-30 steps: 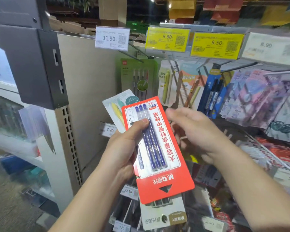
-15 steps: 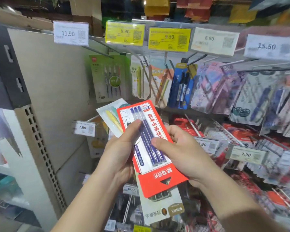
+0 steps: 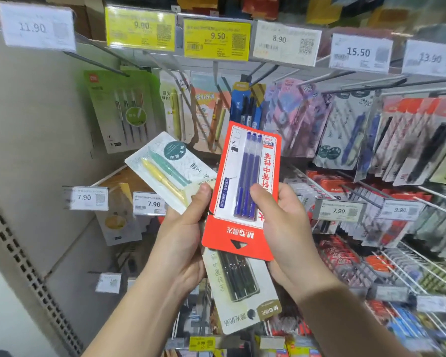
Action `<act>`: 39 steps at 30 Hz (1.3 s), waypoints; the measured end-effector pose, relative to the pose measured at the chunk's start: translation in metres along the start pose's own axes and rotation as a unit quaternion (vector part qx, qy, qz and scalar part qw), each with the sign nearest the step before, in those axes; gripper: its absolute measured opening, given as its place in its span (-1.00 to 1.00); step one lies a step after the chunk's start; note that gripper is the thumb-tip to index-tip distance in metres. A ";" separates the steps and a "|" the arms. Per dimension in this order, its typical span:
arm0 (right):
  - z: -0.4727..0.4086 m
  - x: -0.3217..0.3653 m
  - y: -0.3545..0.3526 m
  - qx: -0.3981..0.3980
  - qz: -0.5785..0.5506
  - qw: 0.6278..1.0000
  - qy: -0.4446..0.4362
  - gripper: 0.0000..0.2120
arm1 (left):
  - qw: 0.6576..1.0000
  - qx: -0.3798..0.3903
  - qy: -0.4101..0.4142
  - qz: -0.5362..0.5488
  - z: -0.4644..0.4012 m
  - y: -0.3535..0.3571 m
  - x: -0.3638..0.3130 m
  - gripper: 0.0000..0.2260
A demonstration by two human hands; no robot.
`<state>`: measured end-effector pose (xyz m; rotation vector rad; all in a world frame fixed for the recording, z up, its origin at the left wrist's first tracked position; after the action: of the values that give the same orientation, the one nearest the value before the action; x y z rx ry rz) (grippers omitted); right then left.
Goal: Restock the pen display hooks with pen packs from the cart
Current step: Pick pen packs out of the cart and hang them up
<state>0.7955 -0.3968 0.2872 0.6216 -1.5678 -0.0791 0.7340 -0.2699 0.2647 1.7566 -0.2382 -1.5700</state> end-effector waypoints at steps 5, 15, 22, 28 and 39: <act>0.010 -0.004 -0.011 -0.009 0.007 1.000 -0.017 -0.83 | 0.998 -0.023 0.018 -0.057 -0.001 -0.003 0.006 -0.82; 0.033 0.002 -0.037 0.103 0.152 0.983 -0.010 -0.66 | 0.989 -0.063 0.077 -0.113 -0.001 -0.006 0.010 -0.83; 0.047 0.021 -0.112 0.082 0.066 0.994 -0.005 -0.74 | 0.978 -0.086 0.116 -0.152 0.007 -0.003 0.012 -0.78; 0.066 0.042 -0.173 0.110 0.076 0.991 0.011 -0.53 | 0.970 -0.118 0.134 -0.163 0.035 0.012 0.028 -0.74; 0.050 0.065 -0.274 0.008 0.073 0.997 -0.028 -0.47 | 0.960 -0.173 0.150 -0.162 0.093 0.020 0.052 -0.81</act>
<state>0.8427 -0.6717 0.2264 0.5207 -1.6649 0.0260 0.6679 -0.3523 0.2411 1.7772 0.4690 -1.4289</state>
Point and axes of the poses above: each hand's wrist, its own z-axis away from the middle knuckle, its own y-axis out of the palm, x = y × z, the point moved 10 cm from there along -z, towards the middle knuckle, and after that the axes turned 6 degrees about -z, right-handed, at the moved point
